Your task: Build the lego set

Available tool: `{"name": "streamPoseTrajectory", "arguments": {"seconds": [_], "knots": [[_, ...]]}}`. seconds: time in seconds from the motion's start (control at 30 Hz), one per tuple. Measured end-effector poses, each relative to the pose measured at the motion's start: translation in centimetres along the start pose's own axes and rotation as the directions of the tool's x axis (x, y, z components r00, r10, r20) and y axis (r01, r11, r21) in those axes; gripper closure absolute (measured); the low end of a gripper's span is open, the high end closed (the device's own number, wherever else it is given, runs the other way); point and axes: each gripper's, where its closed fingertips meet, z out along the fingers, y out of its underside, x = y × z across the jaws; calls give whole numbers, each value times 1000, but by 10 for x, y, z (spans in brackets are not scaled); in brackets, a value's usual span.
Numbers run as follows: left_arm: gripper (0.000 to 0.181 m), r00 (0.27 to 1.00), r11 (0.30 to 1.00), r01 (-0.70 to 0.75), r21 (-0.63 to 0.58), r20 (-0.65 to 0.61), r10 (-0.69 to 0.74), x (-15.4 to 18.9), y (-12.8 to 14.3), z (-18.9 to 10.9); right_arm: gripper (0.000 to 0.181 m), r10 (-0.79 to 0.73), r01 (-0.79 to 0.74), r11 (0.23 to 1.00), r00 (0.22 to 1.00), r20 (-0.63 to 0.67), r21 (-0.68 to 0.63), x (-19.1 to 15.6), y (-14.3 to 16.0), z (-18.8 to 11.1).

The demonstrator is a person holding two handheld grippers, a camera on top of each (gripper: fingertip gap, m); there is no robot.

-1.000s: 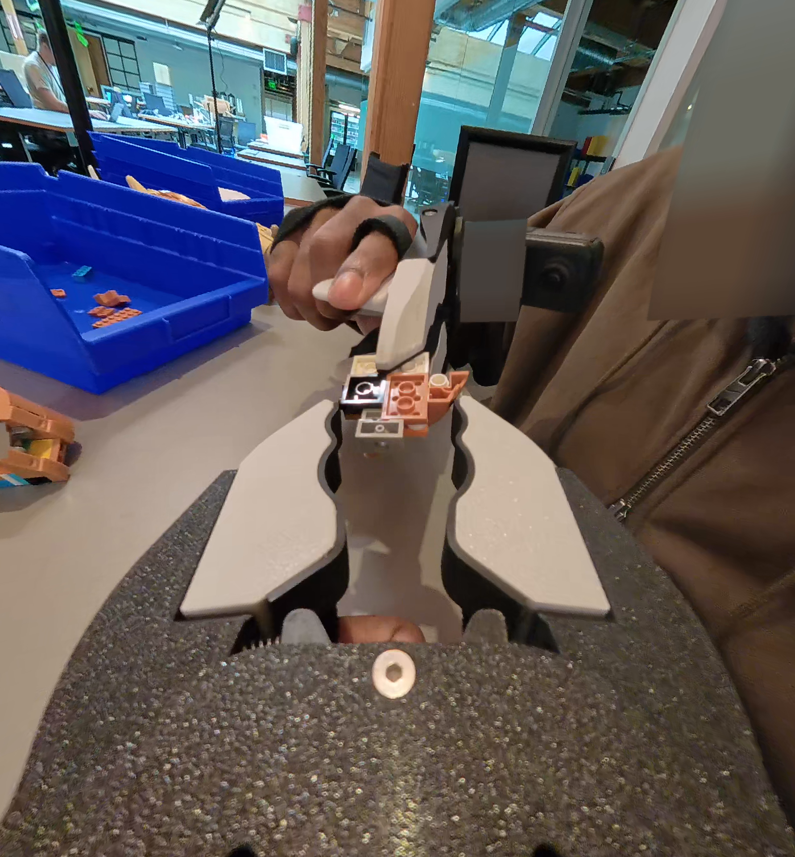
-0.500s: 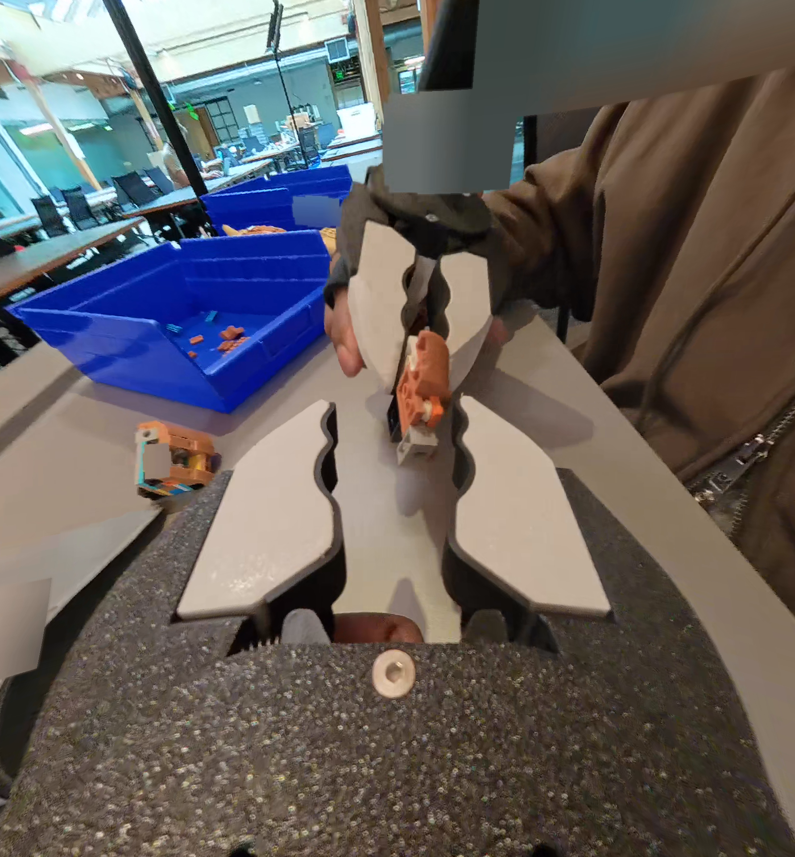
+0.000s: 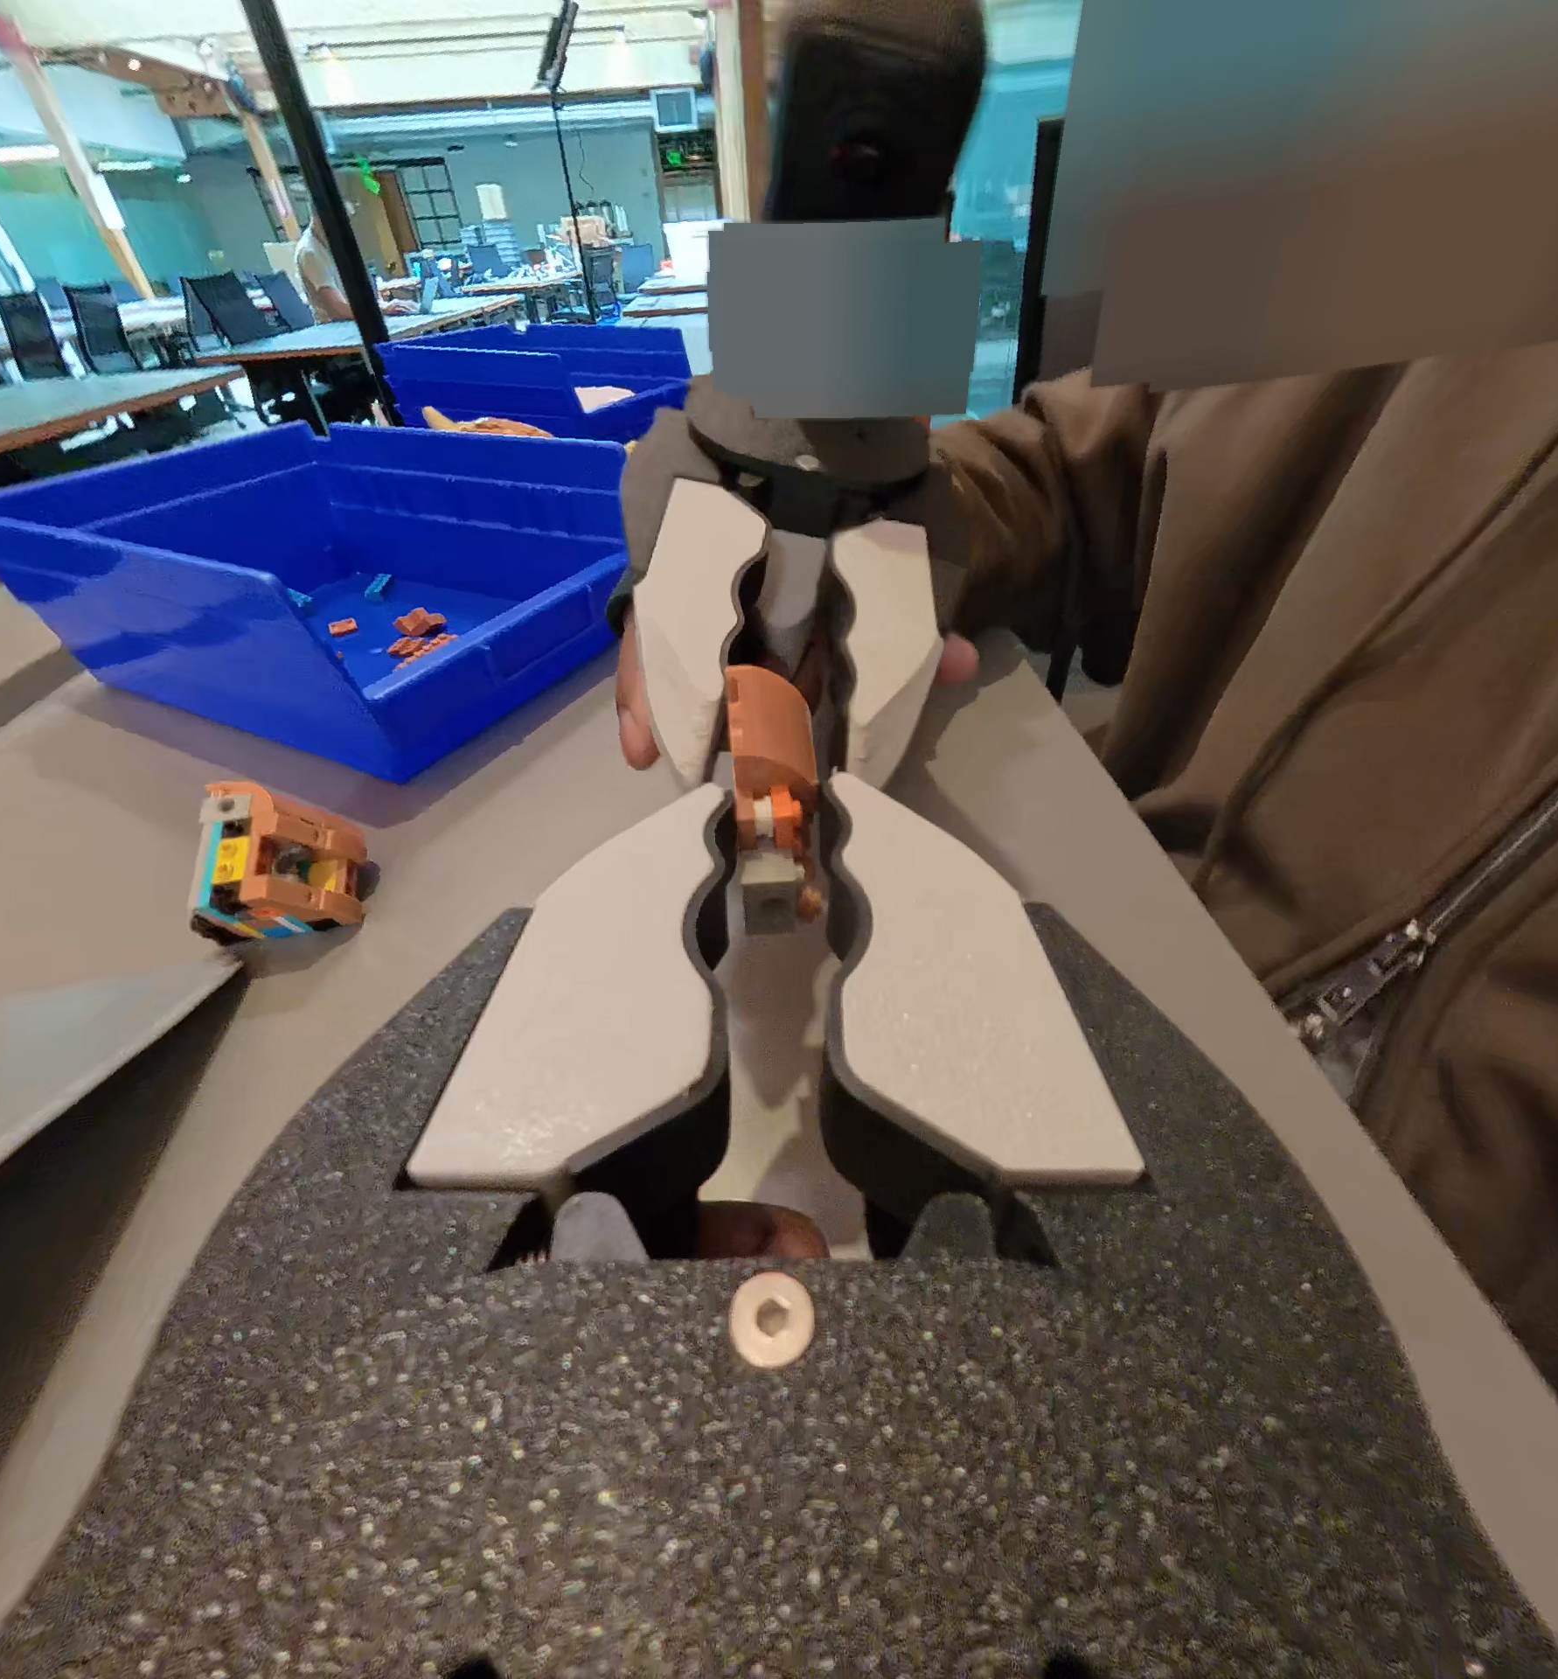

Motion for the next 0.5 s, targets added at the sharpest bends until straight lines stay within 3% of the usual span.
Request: {"name": "streamPoseTrajectory", "arguments": {"seconds": [0.17,0.27,0.4,0.5], "knots": [[164,971,970,237,58,6,-238,-6,-7,-5,135,-319,306,947,936,-148,-101,12,6,-4],[164,898,894,440,88,-17,-440,-3,-5,-4,134,-488,472,873,848,-205,-127,11,1,-5],[164,769,757,636,152,-40,-638,5,-1,-6,134,-595,580,803,766,-243,-138,9,-3,-5],[164,725,708,681,188,-42,-687,12,-2,-9,134,-601,593,798,768,-220,-109,3,-5,-2]]}}
